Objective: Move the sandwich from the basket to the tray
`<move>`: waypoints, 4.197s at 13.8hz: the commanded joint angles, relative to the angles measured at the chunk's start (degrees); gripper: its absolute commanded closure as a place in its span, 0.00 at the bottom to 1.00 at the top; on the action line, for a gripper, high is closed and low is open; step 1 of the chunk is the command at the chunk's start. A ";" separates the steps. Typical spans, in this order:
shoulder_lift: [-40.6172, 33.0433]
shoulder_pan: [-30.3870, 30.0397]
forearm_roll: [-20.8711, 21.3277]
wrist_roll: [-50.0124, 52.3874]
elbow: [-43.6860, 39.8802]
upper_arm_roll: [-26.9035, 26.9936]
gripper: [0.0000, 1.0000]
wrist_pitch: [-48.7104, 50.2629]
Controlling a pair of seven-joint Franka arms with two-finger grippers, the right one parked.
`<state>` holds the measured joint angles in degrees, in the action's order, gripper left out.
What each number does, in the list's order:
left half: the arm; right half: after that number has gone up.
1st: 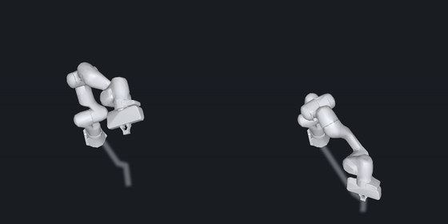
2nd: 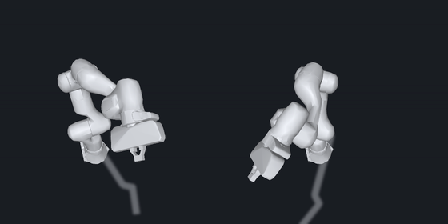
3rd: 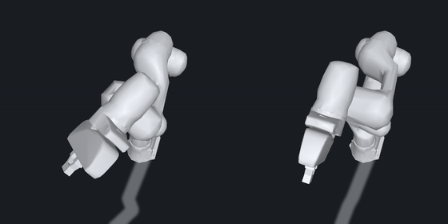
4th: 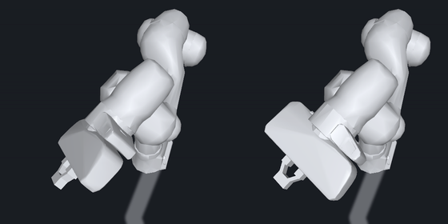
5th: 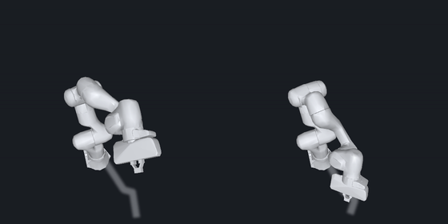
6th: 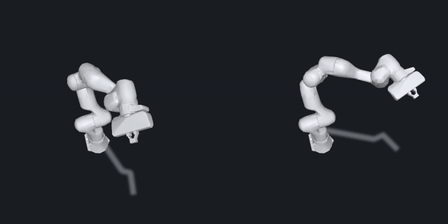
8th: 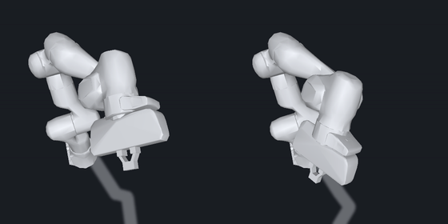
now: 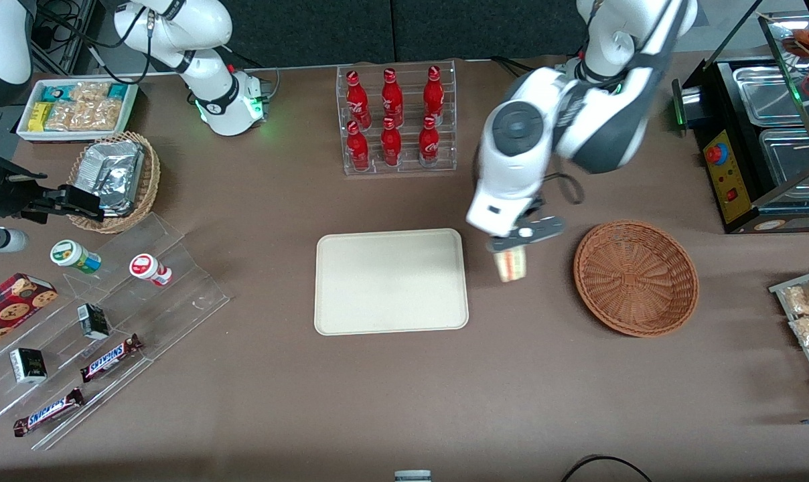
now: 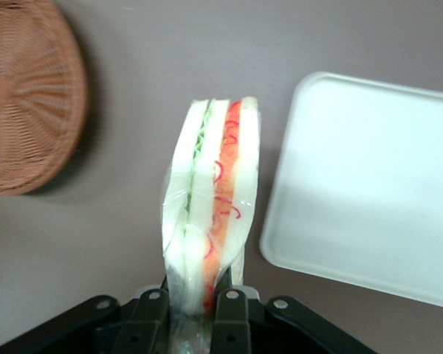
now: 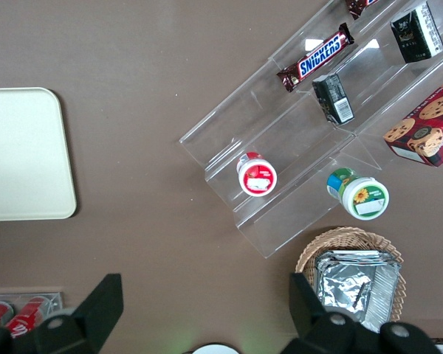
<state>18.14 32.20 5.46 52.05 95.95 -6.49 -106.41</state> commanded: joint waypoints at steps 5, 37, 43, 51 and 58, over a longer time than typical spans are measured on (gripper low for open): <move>15.34 6.74 -0.71 -0.55 -12.71 -0.27 0.79 -4.41; 22.83 8.06 0.08 3.05 -16.32 -0.81 0.01 -12.62; 12.03 1.66 0.34 3.06 -19.93 -0.81 0.00 0.49; -3.44 -12.66 -0.63 -8.77 -20.10 -0.98 0.00 17.53; -12.15 -24.97 -2.47 -24.26 -19.93 -0.90 0.00 26.07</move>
<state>9.13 10.79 4.34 31.28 74.30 -6.66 -81.67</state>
